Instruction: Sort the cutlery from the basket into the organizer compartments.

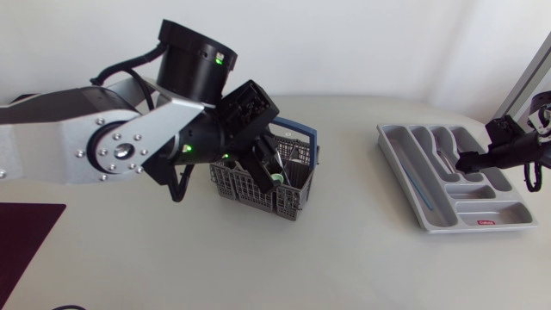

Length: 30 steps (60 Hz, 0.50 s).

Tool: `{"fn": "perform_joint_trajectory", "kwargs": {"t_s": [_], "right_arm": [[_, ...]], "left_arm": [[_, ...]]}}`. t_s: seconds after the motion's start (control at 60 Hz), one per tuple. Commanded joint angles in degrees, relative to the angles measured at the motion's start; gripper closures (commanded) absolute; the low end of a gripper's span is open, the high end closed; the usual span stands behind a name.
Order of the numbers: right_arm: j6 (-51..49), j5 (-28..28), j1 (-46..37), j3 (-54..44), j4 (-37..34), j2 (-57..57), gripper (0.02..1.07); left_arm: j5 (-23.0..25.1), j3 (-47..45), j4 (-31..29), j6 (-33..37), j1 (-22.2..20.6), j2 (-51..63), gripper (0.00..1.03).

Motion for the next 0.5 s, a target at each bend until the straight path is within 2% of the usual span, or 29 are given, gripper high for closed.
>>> {"fn": "perform_joint_trajectory", "kwargs": {"t_s": [0.0,0.15,0.3,0.483], "right_arm": [[-0.9,-0.6,0.6,-2.2,0.5,-4.0,0.06],[-0.8,-1.8,1.4,-5.0,0.4,-9.9,0.06],[-0.6,-2.7,3.3,-7.6,-0.6,-16.3,0.06],[-0.2,-2.7,5.5,-10.3,-1.7,-20.5,0.06]], "left_arm": [[-0.3,1.5,-1.6,-0.3,1.3,-1.2,0.8],[0.3,1.0,-3.9,-0.4,3.0,-2.3,0.8],[2.8,0.9,-5.3,-0.8,5.0,-3.5,0.8],[3.7,-0.4,-5.8,-0.8,4.3,-4.1,0.8]]}}
